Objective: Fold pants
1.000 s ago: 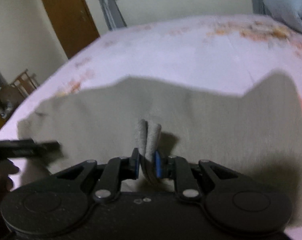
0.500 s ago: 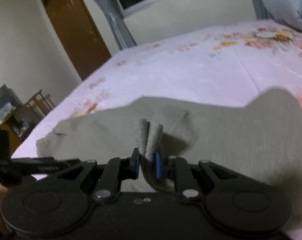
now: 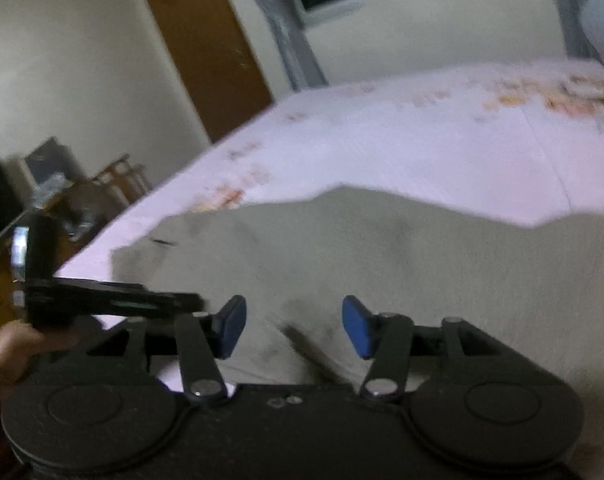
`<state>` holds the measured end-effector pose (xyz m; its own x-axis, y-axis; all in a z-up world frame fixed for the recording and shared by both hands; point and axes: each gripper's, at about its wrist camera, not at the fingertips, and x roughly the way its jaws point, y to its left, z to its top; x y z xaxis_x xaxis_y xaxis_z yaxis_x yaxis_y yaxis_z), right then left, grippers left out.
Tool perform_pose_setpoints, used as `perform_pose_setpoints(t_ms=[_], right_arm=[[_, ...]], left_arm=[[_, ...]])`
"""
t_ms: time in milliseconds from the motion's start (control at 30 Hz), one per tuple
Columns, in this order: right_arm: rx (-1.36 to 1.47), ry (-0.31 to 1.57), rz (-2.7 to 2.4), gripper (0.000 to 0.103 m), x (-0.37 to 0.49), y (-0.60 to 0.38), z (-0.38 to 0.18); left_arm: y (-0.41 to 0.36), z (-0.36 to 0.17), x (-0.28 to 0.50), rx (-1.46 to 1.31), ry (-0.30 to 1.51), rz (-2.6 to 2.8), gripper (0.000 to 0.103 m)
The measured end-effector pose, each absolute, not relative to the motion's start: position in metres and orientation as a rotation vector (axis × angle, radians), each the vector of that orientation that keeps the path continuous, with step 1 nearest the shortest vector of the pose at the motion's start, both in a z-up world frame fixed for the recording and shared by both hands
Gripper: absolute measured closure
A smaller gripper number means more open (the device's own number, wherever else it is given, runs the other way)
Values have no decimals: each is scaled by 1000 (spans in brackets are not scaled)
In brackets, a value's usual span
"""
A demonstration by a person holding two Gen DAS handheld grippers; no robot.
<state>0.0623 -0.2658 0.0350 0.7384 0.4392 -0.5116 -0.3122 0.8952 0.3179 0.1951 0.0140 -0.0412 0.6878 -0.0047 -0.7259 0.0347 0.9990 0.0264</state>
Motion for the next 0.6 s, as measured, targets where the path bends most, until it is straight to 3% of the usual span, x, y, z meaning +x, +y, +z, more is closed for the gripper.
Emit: perform_pose_setpoints(t_ms=[233,300,400,600], right_arm=[[227,547,-86,60,80,-352,41],[274,603,-105,71,94,-365,32],[286,765,-49,72,123,-360,4],[273,611,-40,71,104,-343,27]], left_arm=[[14,-39,196,21,815,-18,0],[13,-38,196,21,817,-21,0],[11,-39,197,32,822,-20,0],[17,-36,198,2,824,-27,0]])
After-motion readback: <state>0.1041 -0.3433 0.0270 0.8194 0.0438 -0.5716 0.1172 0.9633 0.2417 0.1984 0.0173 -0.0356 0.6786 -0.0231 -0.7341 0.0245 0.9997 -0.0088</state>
